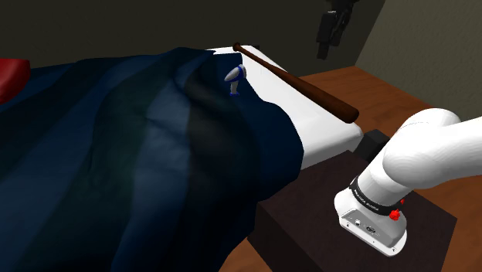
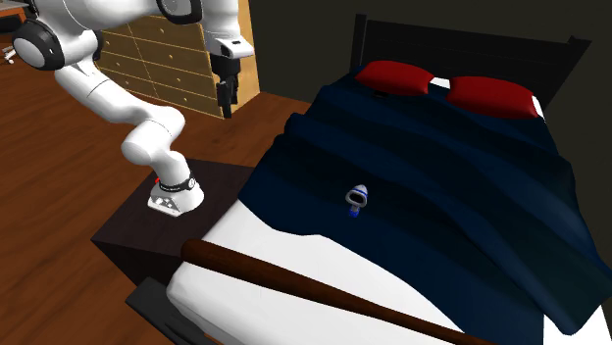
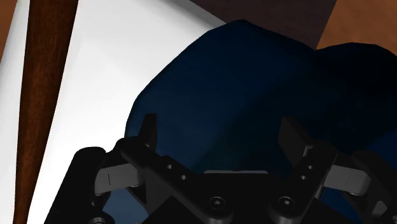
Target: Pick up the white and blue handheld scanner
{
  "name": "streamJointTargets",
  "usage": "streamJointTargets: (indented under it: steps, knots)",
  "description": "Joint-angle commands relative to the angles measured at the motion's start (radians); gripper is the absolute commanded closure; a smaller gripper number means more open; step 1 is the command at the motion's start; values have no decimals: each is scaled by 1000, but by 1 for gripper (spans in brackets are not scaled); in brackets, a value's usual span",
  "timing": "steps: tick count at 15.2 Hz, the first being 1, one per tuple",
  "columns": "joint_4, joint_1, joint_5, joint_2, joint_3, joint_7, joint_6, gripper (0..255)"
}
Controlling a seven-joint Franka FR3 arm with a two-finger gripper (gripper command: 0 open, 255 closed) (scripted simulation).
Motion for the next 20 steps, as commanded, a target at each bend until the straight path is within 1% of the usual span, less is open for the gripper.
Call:
streamJointTargets:
  steps: [1,5,10,15,20]
  knots:
    - [0,0,0,0,0,0,0,0]
    - [14,11,-51,118,-37,-105,105,0]
    - [62,23,-103,282,-73,-227,226,0]
    - [141,34,-140,457,-97,-340,329,0]
    - [250,42,-167,637,-108,-446,411,0]
